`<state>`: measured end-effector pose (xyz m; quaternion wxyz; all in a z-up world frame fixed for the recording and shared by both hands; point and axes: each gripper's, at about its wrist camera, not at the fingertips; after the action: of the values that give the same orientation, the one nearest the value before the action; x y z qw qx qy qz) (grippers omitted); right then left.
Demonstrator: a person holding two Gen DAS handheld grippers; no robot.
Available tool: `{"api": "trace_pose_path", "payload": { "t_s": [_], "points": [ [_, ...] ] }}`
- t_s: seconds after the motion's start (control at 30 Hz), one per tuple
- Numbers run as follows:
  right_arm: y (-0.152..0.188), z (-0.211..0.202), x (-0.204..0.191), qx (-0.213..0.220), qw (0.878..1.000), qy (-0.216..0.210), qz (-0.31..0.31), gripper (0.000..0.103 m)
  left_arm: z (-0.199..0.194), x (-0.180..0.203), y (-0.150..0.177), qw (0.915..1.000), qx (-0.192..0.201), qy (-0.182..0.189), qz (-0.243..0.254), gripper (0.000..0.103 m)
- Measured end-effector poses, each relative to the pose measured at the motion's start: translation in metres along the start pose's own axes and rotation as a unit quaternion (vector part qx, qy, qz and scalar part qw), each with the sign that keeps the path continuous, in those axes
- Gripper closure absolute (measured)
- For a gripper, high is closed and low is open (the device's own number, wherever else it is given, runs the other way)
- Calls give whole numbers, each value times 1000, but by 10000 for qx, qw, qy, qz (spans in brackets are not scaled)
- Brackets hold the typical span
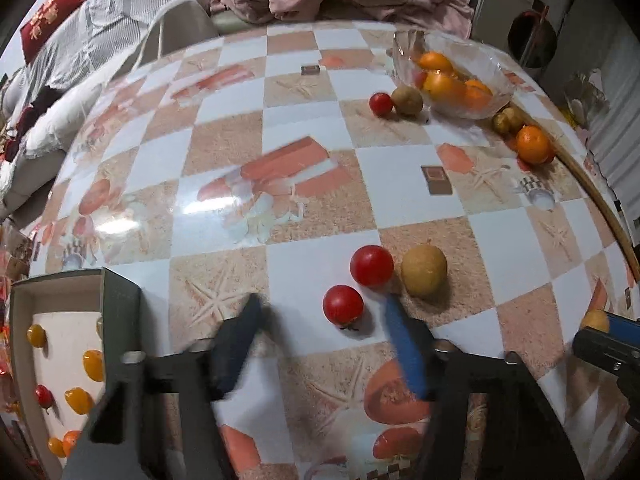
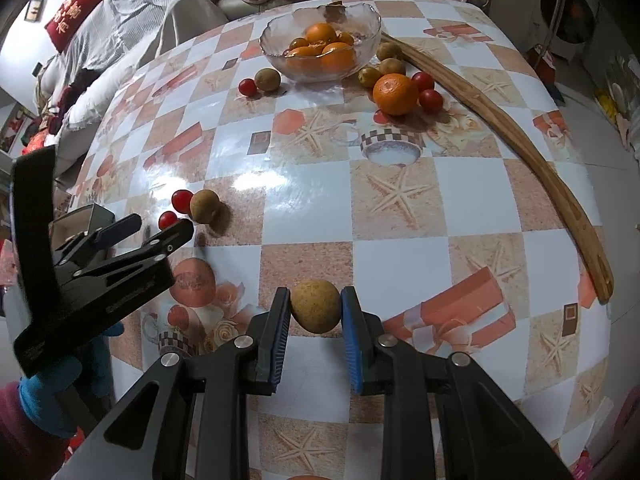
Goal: Organize fruits
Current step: 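Grasp a red cherry tomato with the left tool while the right holds the kiwi, then carry the red tomato and kiwi into the white tray and open both tools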
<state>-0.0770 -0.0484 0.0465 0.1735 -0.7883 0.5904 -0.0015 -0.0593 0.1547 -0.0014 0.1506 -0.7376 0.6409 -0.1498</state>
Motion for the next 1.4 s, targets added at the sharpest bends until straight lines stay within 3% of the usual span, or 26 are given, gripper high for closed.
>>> {"api": "trace_pose_path", "payload": {
  "t_s": [0.07, 0.2, 0.6, 1.4],
  "points": [
    [0, 0, 1, 3, 10000, -7, 18, 75, 0, -1, 0, 10000, 8, 27, -32, 61],
    [0, -1, 0, 0, 10000, -11, 14, 75, -2, -3, -3, 9998, -50, 182, -79, 82],
    [2, -3, -22, -11, 9998, -61, -172, 75, -32, -19, 12, 9981, -118, 517, -302, 82],
    [4, -4, -128, -117, 9934, -396, -1069, 75, -101, -91, 60, 9955, -27, 322, -889, 82]
  ]
}}
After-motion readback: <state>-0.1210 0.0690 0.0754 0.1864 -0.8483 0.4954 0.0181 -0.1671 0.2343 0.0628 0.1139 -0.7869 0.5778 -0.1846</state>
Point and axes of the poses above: each gripper's, at about its wrist camera, not at the fingertips, and z roughly the way its jaws point, x to its right, y to its underside, and after that the axes turned 3 degrees about -z, right-handed
